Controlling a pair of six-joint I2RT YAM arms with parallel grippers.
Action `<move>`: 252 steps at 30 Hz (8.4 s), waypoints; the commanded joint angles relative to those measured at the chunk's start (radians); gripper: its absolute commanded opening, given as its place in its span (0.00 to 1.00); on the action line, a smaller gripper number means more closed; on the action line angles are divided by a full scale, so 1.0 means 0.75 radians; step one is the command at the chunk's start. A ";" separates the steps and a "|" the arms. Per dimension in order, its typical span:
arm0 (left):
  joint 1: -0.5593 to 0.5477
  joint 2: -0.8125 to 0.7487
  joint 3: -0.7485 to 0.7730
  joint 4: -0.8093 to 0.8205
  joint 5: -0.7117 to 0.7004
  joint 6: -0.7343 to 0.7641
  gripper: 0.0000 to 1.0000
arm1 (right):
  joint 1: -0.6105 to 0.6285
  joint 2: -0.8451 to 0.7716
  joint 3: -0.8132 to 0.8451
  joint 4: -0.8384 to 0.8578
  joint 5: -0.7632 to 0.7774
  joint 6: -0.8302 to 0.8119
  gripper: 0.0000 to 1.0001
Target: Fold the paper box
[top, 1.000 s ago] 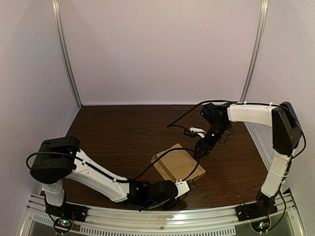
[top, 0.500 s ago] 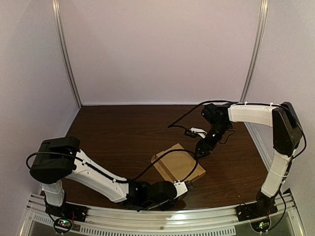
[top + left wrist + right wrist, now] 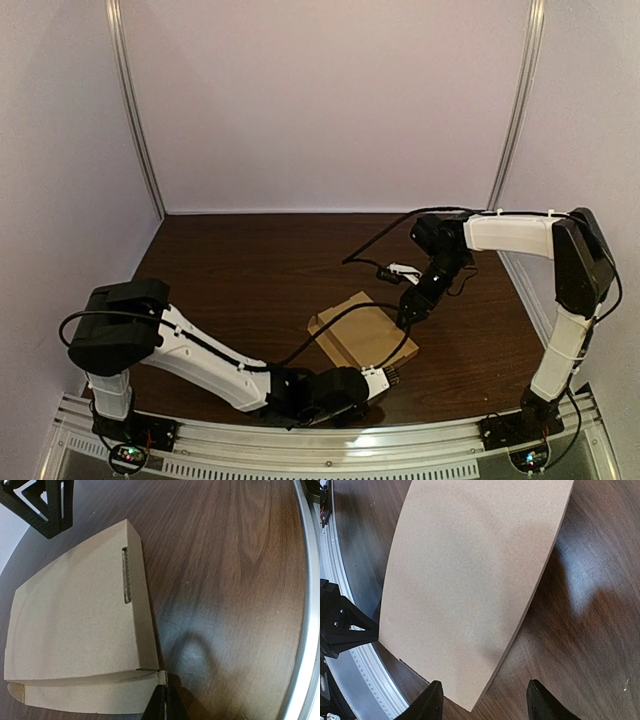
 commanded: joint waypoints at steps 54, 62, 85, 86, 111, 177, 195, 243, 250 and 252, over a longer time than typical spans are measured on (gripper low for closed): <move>0.063 -0.042 -0.117 0.167 0.015 0.016 0.11 | -0.016 0.113 -0.082 -0.012 -0.117 -0.021 0.49; 0.073 -0.038 -0.118 0.187 0.026 0.031 0.10 | -0.016 0.119 -0.080 -0.014 -0.115 -0.022 0.49; 0.201 -0.095 -0.312 0.446 0.303 -0.018 0.02 | -0.024 0.160 -0.080 -0.009 -0.104 -0.033 0.48; 0.202 -0.092 -0.313 0.449 0.304 -0.016 0.02 | -0.023 0.163 -0.078 -0.009 -0.105 -0.033 0.48; 0.285 -0.080 -0.229 0.341 0.385 -0.055 0.01 | 0.008 0.157 -0.080 -0.016 -0.105 -0.077 0.43; 0.383 -0.097 -0.140 0.177 0.561 -0.010 0.02 | 0.116 0.063 -0.089 -0.021 -0.120 -0.178 0.42; 0.341 -0.117 0.044 -0.173 0.442 0.123 0.03 | 0.117 0.136 0.020 -0.166 -0.369 -0.160 0.42; 0.271 0.091 0.568 -0.875 0.340 0.412 0.03 | -0.042 0.187 0.022 -0.171 -0.324 -0.067 0.49; 0.270 0.152 0.629 -0.905 0.322 0.436 0.05 | -0.063 0.181 0.000 -0.155 -0.291 -0.060 0.51; 0.270 0.166 0.642 -0.905 0.311 0.436 0.06 | -0.063 0.196 0.000 -0.150 -0.271 -0.053 0.51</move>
